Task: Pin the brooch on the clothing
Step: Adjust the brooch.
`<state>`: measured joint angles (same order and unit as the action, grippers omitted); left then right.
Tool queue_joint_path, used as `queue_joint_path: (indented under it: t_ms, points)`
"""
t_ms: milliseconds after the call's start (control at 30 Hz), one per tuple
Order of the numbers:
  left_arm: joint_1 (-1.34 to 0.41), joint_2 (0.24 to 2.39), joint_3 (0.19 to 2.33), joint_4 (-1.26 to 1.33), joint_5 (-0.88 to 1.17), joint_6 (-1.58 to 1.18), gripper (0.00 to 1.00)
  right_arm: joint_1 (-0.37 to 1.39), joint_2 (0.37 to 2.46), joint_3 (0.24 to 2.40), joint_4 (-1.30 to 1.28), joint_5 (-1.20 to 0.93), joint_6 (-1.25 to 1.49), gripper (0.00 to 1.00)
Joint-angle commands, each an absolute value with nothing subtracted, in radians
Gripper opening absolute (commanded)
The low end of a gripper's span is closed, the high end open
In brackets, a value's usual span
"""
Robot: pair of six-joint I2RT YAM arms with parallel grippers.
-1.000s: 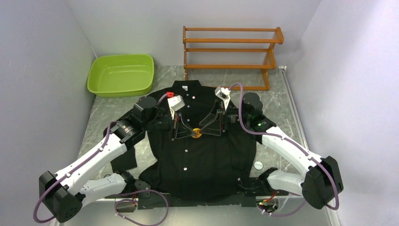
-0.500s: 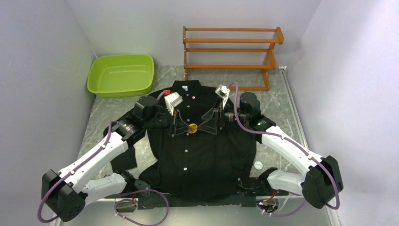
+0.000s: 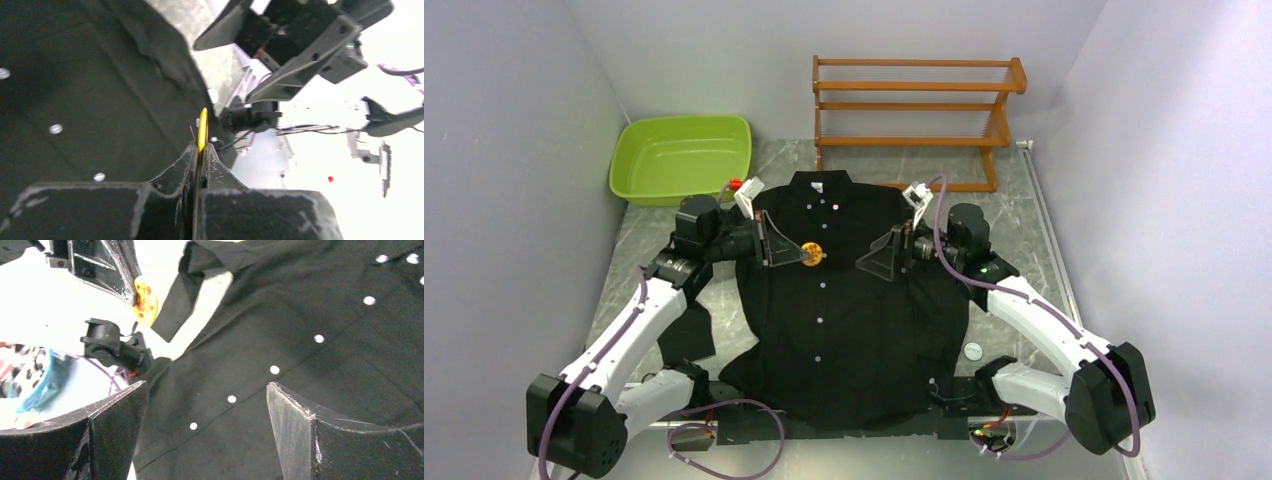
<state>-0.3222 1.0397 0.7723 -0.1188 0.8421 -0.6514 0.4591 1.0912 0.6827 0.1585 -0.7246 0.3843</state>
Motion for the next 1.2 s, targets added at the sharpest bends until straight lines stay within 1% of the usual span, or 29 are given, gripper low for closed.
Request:
queue_joint_path:
  t_ms: [0, 100, 200, 267, 300, 400, 567, 767, 833, 1000, 1100, 1133, 1167]
  points:
    - [-0.312, 0.989, 0.805, 0.076, 1.007, -0.831, 0.03, 0.457, 1.096, 0.708, 0.308, -0.881, 0.475, 0.9]
    - [-0.311, 0.991, 0.833, 0.048, 1.032, -0.817, 0.03, 0.467, 1.117, 0.722, 0.419, -0.953, 0.571, 0.86]
    - [-0.311, 0.986, 0.85, -0.022, 1.041, -0.752, 0.03, 0.5, 1.15, 0.754, 0.491, -0.976, 0.647, 0.78]
    - [-0.311, 0.987, 0.862, -0.087, 1.043, -0.699, 0.03, 0.532, 1.186, 0.788, 0.508, -0.978, 0.673, 0.71]
    - [-0.312, 0.99, 0.869, -0.124, 1.046, -0.66, 0.03, 0.55, 1.202, 0.811, 0.495, -0.975, 0.674, 0.67]
    - [-0.311, 1.004, 0.883, -0.198, 1.072, -0.6, 0.03, 0.594, 1.245, 0.88, 0.425, -0.958, 0.637, 0.64]
    - [-0.311, 1.024, 0.884, -0.239, 1.121, -0.56, 0.03, 0.649, 1.311, 0.99, 0.267, -0.932, 0.556, 0.59]
    - [-0.311, 1.016, 0.885, -0.248, 1.126, -0.547, 0.03, 0.663, 1.386, 1.053, 0.149, -0.947, 0.518, 0.48]
    - [-0.311, 1.015, 0.884, -0.243, 1.127, -0.55, 0.03, 0.672, 1.408, 1.065, 0.123, -0.955, 0.506, 0.46]
    - [-0.311, 1.015, 0.887, -0.252, 1.133, -0.539, 0.03, 0.693, 1.438, 1.087, 0.063, -0.98, 0.468, 0.45]
    - [-0.311, 1.021, 0.888, -0.263, 1.13, -0.533, 0.03, 0.702, 1.44, 1.086, 0.085, -1.011, 0.472, 0.39]
    - [-0.311, 1.022, 0.888, -0.266, 1.129, -0.529, 0.03, 0.704, 1.443, 1.089, 0.084, -1.017, 0.47, 0.35]
    - [-0.311, 1.022, 0.888, -0.27, 1.127, -0.526, 0.03, 0.706, 1.445, 1.093, 0.083, -1.02, 0.468, 0.28]
